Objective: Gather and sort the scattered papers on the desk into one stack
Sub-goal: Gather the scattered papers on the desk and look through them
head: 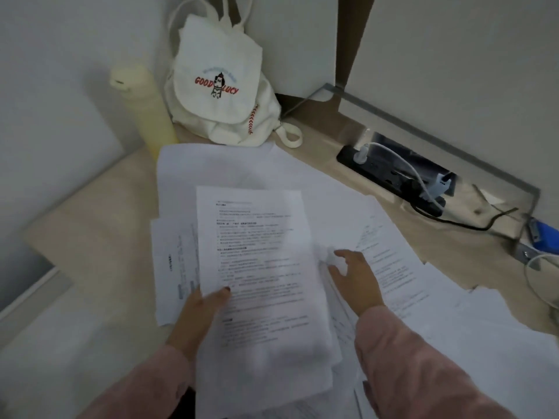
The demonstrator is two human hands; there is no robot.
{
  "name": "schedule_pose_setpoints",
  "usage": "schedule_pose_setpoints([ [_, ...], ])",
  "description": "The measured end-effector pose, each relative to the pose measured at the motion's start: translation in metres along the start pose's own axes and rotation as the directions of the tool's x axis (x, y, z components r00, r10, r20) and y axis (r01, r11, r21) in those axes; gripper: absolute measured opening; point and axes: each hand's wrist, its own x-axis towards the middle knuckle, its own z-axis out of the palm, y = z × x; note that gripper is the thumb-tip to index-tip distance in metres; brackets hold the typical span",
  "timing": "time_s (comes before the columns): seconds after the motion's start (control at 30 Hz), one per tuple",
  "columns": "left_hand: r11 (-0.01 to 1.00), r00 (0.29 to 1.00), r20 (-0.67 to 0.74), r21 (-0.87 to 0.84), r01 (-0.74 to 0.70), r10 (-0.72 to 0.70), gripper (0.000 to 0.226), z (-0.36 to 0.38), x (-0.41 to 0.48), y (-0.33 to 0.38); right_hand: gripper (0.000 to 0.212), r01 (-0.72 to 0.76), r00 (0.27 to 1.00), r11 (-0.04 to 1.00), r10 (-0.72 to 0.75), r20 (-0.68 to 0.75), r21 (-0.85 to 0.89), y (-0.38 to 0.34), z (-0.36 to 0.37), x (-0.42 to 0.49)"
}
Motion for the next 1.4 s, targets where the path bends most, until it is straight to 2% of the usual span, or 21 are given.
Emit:
schedule_pose_setpoints([
  [0.1,0.998,0.992,-0.123,-0.058,0.035,-0.042,0.030,-0.041,0.000,-0.001,0.042,0.156,0.987,0.976,-0.149,0.054,-0.152,-0.034,0.021,0.018],
  [0.23,0.995,0.981,-0.192,-0.102,0.015,-0.035,0.025,-0.072,0.005,0.003,0.051,0.267,0.964,0.899,-0.243,0.112,-0.347,-0.060,0.046,0.041],
  [0.43,0.993,0.977,-0.199,-0.108,0.051,-0.072,0.035,-0.104,0.023,0.008,0.056,0.295,0.956,0.763,-0.231,0.183,-0.575,-0.078,0.067,0.056],
  [0.53,0.989,0.978,-0.185,-0.129,0.077,-0.100,0.031,-0.113,0.030,0.008,0.050,0.280,0.959,0.669,-0.229,0.167,-0.689,-0.083,0.075,0.058],
  [0.63,0.982,0.977,-0.165,-0.151,0.111,-0.135,0.025,-0.117,0.034,0.010,0.047,0.275,0.945,0.556,-0.307,0.113,-0.785,-0.086,0.081,0.064],
  [0.8,0.975,0.975,-0.149,-0.175,0.141,-0.167,0.027,-0.122,0.041,0.010,0.037,0.353,0.902,0.579,-0.419,0.104,-0.735,-0.081,0.077,0.074],
  [1.0,0.973,0.979,-0.120,-0.182,0.139,-0.162,0.030,-0.121,0.049,0.011,0.018,0.369,0.904,0.669,-0.418,0.084,-0.645,-0.078,0.072,0.075],
  [1.03,0.972,0.979,-0.113,-0.185,0.144,-0.167,0.031,-0.121,0.051,0.011,0.023,0.380,0.898,0.674,-0.434,0.078,-0.633,-0.076,0.074,0.074],
  [1.1,0.968,0.978,-0.107,-0.195,0.156,-0.179,0.031,-0.121,0.056,0.010,0.033,0.392,0.893,0.642,-0.437,0.106,-0.659,-0.075,0.077,0.070],
  [1.17,0.964,0.973,-0.122,-0.203,0.170,-0.197,0.031,-0.121,0.062,0.005,0.033,0.380,0.892,0.570,-0.435,0.125,-0.728,-0.076,0.081,0.070],
  [1.27,0.962,0.968,-0.129,-0.199,0.186,-0.214,0.028,-0.121,0.067,0.000,0.035,0.347,0.895,0.522,-0.434,0.107,-0.779,-0.082,0.081,0.074],
  [1.33,0.960,0.967,-0.134,-0.207,0.187,-0.218,0.025,-0.123,0.068,-0.003,0.026,0.335,0.901,0.571,-0.426,0.078,-0.750,-0.088,0.075,0.075],
  [1.4,0.962,0.968,-0.131,-0.201,0.184,-0.212,0.026,-0.125,0.069,-0.005,0.013,0.279,0.921,0.726,-0.387,-0.039,-0.629,-0.096,0.065,0.075],
])
